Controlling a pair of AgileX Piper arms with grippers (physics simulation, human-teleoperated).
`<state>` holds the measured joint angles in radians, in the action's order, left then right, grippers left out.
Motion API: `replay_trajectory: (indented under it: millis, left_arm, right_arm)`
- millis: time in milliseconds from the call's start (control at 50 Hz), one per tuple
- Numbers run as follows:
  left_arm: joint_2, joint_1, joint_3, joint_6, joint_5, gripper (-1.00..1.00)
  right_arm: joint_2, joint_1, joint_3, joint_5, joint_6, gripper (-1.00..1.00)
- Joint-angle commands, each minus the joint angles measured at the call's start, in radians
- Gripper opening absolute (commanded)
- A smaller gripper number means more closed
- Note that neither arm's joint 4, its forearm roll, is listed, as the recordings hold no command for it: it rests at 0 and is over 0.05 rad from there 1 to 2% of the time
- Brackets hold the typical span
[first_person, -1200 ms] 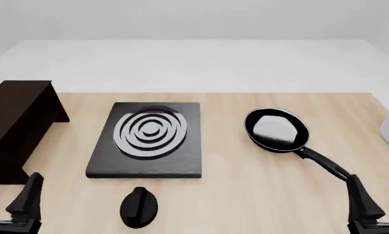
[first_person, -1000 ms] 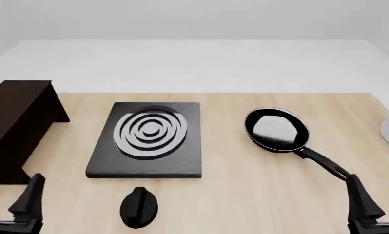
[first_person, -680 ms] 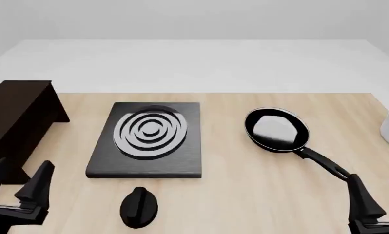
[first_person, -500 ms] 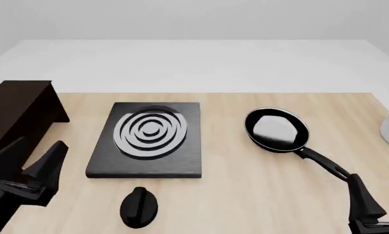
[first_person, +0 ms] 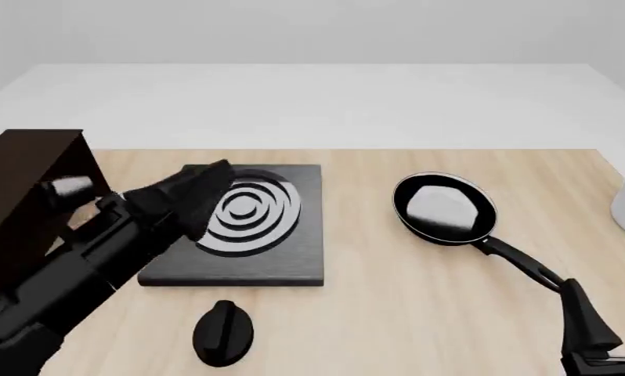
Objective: Put the frying pan on top of the cabinet.
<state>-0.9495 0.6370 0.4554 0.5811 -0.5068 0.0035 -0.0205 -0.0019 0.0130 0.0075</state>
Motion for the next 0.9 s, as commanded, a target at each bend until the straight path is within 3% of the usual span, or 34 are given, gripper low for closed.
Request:
replay_trajectory:
  millis: [20,40,60,160,200,220,260,280,380,580,900]
  left_arm:
    - [-0.253,0.160,0.113,0.177,-0.125,1.00]
    - [-0.254,0.160,0.113,0.177,-0.125,1.00]
    - [-0.302,0.150,0.111,0.242,-0.154,1.00]
    - [-0.368,0.179,0.165,0.253,-0.154,1.00]
    - [-0.395,0.174,0.165,0.301,-0.189,1.00]
    - [-0.398,0.186,0.191,0.276,-0.163,1.00]
    - [-0.435,0.197,0.191,0.334,-0.200,1.00]
    - [-0.437,0.193,0.207,0.320,-0.189,1.00]
    - [-0.514,0.204,0.242,0.389,-0.227,1.00]
    - [-0.622,0.225,0.312,0.462,-0.253,1.00]
    - [-0.799,0.268,0.414,0.522,-0.290,1.00]
  right_arm:
    - [0.000,-0.004,0.001,0.002,0.002,1.00]
    - [0.000,-0.004,0.001,0.002,0.002,1.00]
    - [0.000,-0.005,0.001,0.002,0.002,1.00]
    - [0.000,-0.008,-0.001,0.001,0.005,1.00]
    - [-0.001,-0.009,0.000,0.001,0.006,1.00]
    - [-0.001,-0.009,0.001,0.002,0.006,1.00]
    - [-0.001,-0.009,0.001,0.003,0.007,1.00]
    - [0.000,-0.010,0.001,0.003,0.008,1.00]
    - [0.000,-0.011,0.001,0.003,0.011,1.00]
    - [0.000,-0.012,0.001,0.003,0.017,1.00]
    - [0.001,-0.017,0.001,0.005,0.028,1.00]
